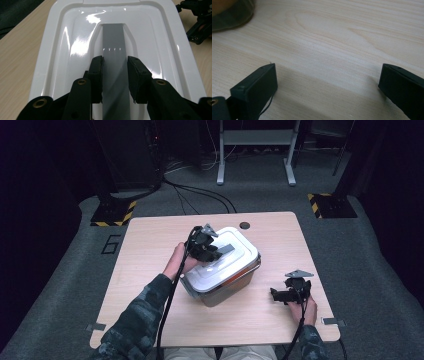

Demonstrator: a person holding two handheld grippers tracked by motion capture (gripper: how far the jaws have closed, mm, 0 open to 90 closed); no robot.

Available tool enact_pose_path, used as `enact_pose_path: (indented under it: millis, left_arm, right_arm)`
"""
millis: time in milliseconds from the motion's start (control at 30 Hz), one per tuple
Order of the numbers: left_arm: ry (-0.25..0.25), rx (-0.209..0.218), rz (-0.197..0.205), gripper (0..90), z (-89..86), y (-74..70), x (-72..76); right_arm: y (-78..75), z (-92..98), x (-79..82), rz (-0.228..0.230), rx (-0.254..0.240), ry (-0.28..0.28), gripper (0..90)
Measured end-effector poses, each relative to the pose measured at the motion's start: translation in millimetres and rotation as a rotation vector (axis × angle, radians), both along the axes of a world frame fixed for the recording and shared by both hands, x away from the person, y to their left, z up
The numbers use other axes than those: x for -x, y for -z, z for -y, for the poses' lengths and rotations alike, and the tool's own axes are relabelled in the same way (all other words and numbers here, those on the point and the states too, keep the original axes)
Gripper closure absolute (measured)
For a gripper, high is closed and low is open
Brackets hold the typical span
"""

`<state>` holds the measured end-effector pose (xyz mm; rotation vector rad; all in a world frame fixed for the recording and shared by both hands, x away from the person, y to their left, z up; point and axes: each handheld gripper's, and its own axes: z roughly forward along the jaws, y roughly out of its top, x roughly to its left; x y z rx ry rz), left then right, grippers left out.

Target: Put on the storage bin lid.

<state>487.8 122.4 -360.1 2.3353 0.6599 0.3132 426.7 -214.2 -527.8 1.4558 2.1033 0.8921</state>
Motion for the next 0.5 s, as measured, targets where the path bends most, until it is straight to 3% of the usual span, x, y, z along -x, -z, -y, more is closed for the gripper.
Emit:
enact_pose_path:
  millis: [333,500]
  left_arm:
    - [0.034,-0.004,-0.032,66.5,9.9,12.3,1.2]
    - [0.035,0.014,-0.036,66.4,8.7,15.1,1.8]
  right_arm:
    - [0.0,0.3,0.1,0.000,0.003,-0.003,1.2]
    - [0.0,0.2,0.1,0.001,0.003,-0.003,1.3]
